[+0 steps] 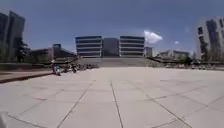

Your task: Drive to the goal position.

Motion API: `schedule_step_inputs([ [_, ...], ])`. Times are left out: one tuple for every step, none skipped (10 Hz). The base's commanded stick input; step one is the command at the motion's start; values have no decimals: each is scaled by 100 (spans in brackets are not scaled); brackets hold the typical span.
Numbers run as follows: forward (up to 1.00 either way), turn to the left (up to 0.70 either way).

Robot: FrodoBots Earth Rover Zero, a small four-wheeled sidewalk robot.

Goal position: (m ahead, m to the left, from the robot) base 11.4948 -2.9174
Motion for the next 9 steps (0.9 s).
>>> schedule_step_inputs([
  [100,0],
  [100,0],
  [100,0],
  [100,0],
  [100,0],
  [100,0],
  [100,0],
  [100,0],
  [100,0],
])
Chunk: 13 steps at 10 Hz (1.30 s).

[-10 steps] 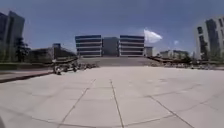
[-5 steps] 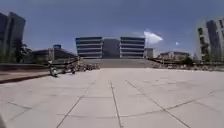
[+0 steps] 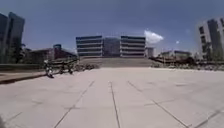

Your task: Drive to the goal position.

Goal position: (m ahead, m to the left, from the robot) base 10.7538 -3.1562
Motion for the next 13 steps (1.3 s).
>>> schedule_step_inputs([
  [100,0],
  [100,0],
  [100,0],
  [100,0],
  [100,0],
  [100,0],
  [100,0],
  [100,-3],
  [100,-14],
  [100,-29],
  [100,-40],
  [100,-40],
  [100,-40],
])
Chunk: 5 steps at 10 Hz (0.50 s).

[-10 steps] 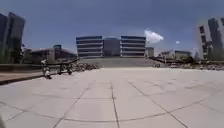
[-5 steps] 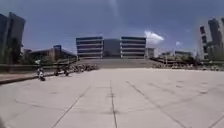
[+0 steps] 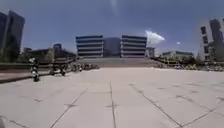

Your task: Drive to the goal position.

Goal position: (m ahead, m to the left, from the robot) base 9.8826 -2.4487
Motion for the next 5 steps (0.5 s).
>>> schedule_step_inputs([
  [100,-32],
  [100,-16],
  [100,-3],
  [100,-9],
  [100,-26],
])
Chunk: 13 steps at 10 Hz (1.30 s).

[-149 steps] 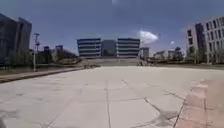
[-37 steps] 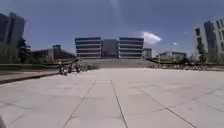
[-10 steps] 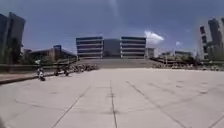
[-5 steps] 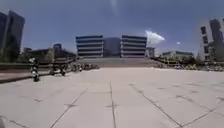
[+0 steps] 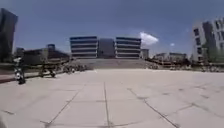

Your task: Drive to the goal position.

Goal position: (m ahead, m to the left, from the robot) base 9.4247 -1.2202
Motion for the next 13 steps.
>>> schedule_step_inputs([
  [100,-40],
  [100,-40],
  [100,-40],
  [100,-40],
  [100,-40],
  [100,-40],
  [100,-23],
  [100,-9],
  [100,-3],
  [100,-2],
  [100,-1],
  [100,0],
  [100,0],
])
